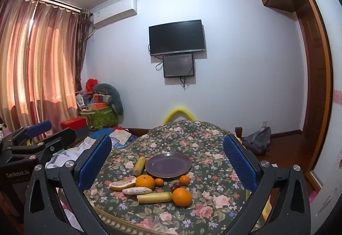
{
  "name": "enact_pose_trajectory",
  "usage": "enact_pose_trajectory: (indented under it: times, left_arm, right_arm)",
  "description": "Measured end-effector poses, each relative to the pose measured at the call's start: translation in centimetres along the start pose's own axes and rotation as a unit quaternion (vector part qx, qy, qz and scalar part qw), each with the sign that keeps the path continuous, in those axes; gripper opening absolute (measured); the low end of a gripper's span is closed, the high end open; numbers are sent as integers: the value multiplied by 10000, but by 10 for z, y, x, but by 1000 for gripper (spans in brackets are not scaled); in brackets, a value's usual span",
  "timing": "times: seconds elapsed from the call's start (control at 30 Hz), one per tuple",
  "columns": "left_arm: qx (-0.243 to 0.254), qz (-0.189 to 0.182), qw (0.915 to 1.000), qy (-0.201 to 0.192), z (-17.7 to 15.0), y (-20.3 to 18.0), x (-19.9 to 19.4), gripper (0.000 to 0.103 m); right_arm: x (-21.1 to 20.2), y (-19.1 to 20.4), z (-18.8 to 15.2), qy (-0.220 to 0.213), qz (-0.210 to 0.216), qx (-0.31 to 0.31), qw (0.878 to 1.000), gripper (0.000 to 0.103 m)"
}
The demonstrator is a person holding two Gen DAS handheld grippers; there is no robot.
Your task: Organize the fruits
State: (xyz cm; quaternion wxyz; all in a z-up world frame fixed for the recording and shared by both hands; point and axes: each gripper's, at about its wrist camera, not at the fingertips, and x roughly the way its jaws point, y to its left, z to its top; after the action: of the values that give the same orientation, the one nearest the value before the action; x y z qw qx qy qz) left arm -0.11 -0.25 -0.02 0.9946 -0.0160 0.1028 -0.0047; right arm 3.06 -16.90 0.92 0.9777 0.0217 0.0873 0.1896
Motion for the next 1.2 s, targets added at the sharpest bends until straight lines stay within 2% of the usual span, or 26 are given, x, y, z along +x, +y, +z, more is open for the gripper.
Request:
enact_pose_trajectory:
  times: [1.2]
  left_arm:
    - [-141,-5,9999,42,-3,11,9,103]
  right_arm:
    - [5,3,2,6,-59,35,10000,103]
